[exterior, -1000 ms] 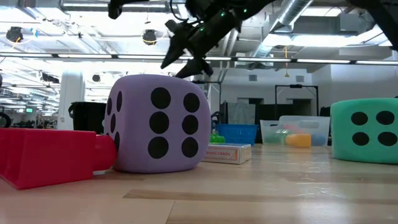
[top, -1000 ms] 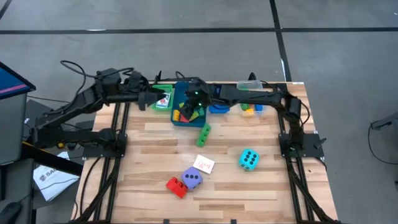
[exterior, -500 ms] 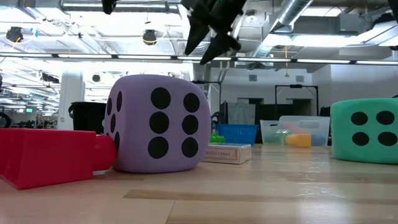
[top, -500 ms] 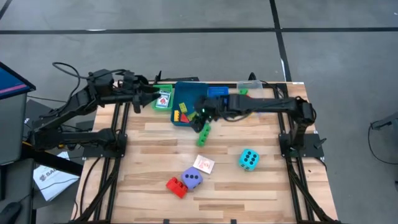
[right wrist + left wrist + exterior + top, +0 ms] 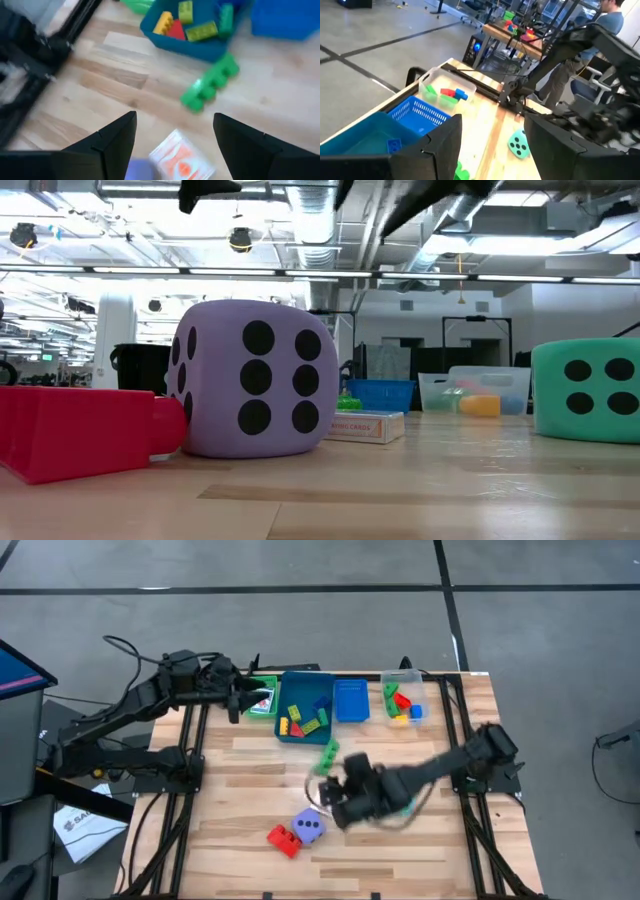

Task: Pick & Place Toys
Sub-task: Put the blue dice into the blue bin

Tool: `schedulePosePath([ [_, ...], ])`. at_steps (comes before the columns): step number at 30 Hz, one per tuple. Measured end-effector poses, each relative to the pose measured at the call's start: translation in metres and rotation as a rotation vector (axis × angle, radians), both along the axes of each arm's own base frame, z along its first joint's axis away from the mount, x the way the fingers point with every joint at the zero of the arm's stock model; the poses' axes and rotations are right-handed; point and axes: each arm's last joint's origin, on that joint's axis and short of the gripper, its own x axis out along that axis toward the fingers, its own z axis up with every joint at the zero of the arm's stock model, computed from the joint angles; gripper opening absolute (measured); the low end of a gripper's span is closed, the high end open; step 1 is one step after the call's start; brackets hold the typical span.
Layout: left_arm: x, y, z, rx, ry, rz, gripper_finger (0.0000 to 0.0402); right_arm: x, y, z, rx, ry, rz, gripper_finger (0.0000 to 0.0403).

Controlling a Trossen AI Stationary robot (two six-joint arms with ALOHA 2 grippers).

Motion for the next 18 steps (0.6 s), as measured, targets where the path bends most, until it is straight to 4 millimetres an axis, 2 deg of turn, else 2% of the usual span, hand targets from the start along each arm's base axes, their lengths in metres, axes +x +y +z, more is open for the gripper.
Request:
schedulePosePath([
  [6, 0.008, 0.003, -0.004, -0.027, 0.016, 0.003, 0.0208, -0.041, 0.053, -0.017, 0.08, -0.061, -0.199, 0.026],
  [11, 0.011, 0.004, -0.004, -0.08, -0.01, 0.017, 0.0208, -0.063, 0.085, -0.028, 0.168, -0.074, -0.258, 0.026],
  [15, 0.011, 0.004, -0.004, -0.106, -0.011, 0.023, 0.0208, -0.075, 0.096, -0.026, 0.258, -0.008, -0.246, 0.026],
  [18, 0.011, 0.004, -0.005, -0.112, -0.01, 0.027, 0.0208, -0.082, 0.094, -0.013, 0.355, 0.041, -0.246, 0.026],
])
